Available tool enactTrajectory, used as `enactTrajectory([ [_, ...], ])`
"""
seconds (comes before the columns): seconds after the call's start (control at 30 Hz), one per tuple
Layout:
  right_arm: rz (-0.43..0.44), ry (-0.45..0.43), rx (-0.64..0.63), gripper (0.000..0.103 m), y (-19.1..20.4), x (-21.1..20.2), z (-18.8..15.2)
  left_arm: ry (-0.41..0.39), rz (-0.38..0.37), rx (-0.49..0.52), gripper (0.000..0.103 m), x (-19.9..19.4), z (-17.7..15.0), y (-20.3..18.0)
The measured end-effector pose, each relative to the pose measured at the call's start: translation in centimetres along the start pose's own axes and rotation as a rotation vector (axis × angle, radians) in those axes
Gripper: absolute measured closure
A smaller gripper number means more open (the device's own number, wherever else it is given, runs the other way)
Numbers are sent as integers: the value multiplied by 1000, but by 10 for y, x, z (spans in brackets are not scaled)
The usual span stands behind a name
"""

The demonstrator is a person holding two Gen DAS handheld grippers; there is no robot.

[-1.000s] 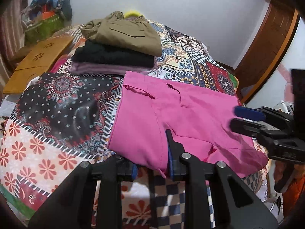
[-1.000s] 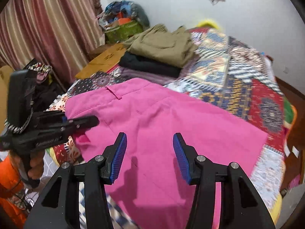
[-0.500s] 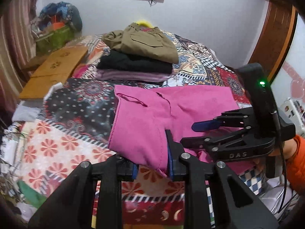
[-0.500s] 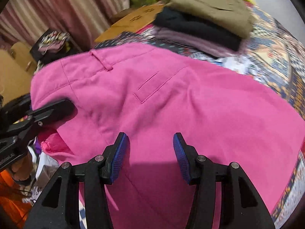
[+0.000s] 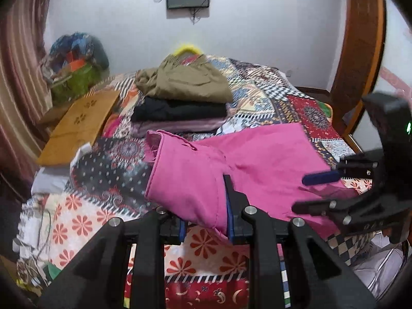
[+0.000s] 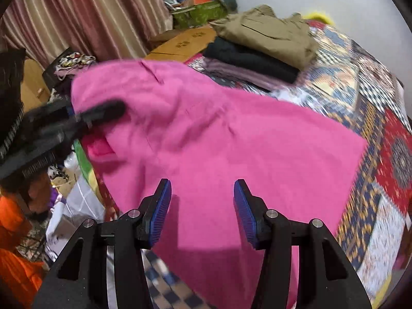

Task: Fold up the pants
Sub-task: 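Lift the pink pants with the left gripper and fold them over, then carry the folded pink pants with the left gripper toward the clothes stack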

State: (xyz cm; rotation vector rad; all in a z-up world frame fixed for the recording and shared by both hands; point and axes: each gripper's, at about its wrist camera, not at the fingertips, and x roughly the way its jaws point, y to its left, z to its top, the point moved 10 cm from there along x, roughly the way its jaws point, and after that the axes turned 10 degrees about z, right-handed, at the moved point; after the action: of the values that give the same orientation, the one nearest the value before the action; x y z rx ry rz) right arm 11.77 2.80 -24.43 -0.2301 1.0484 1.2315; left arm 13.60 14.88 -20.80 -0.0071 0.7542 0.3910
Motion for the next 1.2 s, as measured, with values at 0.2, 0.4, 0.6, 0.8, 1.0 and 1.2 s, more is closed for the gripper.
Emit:
enactTrajectory([
  [0.2,-13,-17,33,55,-10,10,-16,-33,-26,16,80,-11,14,-21],
  [0.4,-5,-36,39,54,-6,7,-16,-68,-77,53,80,-24,26,-48],
  [0.6,-56,-131,81,56,-16,-34,-14,-89,-93,93,80,-32,29,-62],
  [0.8,-117,-101,127,56,-36,-47,-43,-92,-131,96,80,-35,33,-68],
  [1.0,-98,-103,161,54,-42,-35,-54,-110,-182,128,80,-41,41,-94],
  [1.2,-52,-136,195,53,-43,-38,-56,-103,-263,143,80,-45,49,-123],
])
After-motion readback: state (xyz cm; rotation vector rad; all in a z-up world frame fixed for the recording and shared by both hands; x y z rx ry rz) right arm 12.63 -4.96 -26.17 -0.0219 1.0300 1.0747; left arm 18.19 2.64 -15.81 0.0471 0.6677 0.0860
